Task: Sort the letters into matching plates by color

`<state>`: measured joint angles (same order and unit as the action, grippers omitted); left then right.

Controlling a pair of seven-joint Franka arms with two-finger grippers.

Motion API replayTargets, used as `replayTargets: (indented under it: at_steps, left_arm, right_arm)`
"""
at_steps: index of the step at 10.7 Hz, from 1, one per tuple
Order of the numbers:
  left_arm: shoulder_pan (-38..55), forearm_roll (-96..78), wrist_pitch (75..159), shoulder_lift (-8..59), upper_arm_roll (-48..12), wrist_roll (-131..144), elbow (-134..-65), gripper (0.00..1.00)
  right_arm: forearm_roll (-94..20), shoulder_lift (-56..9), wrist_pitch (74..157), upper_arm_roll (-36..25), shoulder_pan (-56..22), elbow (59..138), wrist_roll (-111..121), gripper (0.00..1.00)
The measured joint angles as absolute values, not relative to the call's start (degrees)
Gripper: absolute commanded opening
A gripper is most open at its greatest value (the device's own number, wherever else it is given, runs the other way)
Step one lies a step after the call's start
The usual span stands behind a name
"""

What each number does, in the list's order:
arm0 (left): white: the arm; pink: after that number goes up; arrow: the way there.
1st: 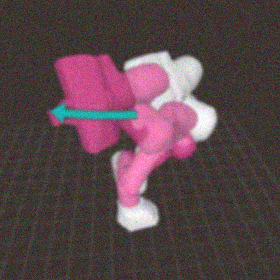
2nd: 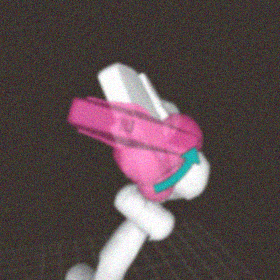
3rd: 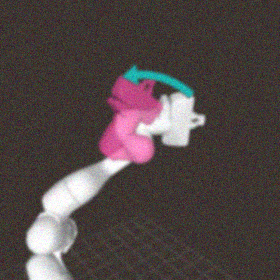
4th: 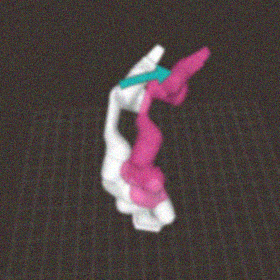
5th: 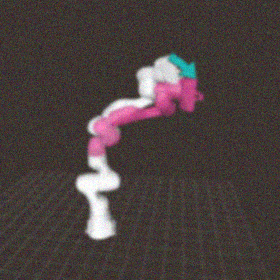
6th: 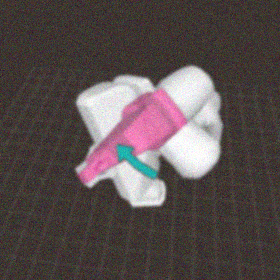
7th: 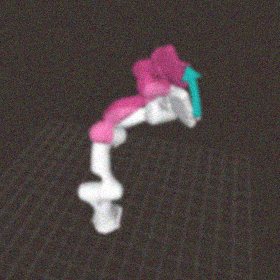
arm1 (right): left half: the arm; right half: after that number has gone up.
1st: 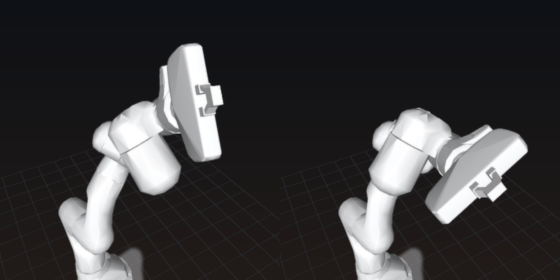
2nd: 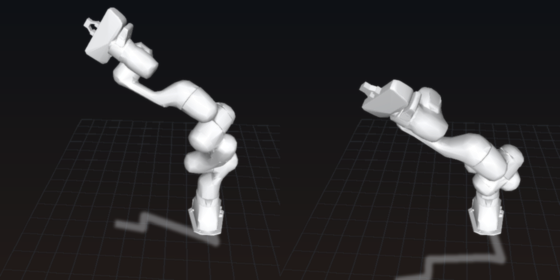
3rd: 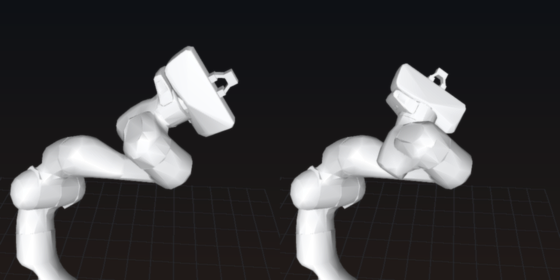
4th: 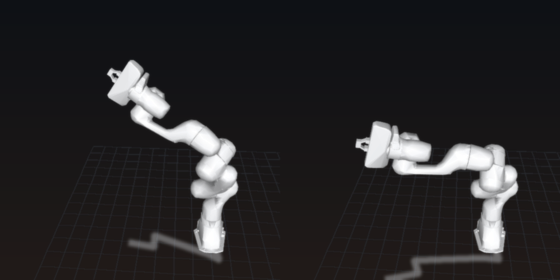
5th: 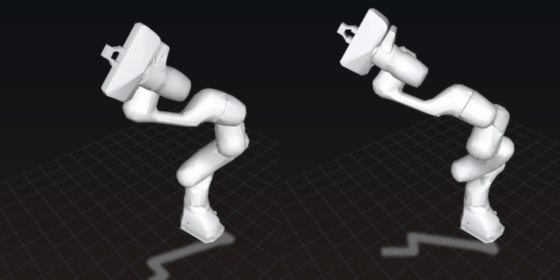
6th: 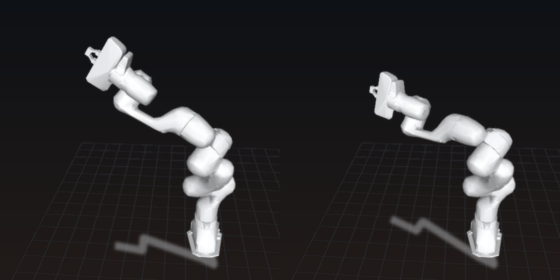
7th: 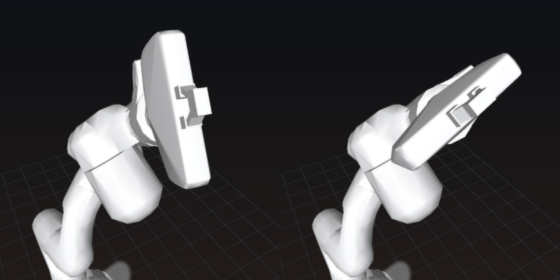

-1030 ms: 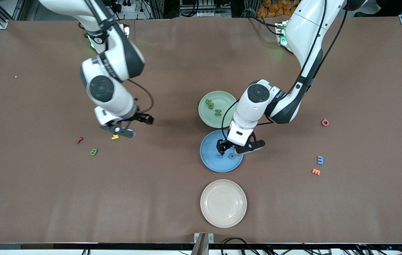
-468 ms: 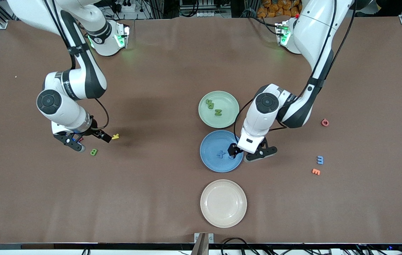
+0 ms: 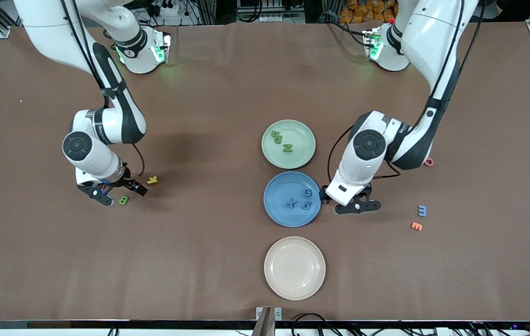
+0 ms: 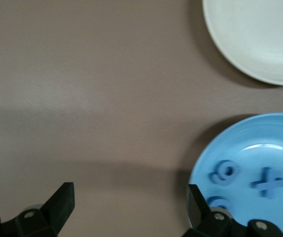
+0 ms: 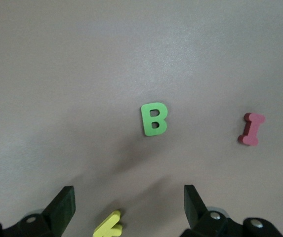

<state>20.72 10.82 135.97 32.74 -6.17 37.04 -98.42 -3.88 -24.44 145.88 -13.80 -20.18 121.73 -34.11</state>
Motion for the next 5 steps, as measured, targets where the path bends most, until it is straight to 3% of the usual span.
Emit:
replayTargets:
  at_steps: [5]
  left_arm:
    - [12.2,10.8,130.6,31.4,-6.2,22.4,-98.4,1.0]
  right_arm:
    - [-14.1,-25.2,146.1,-14.3,-15.2,121.6,-14.5,0.83]
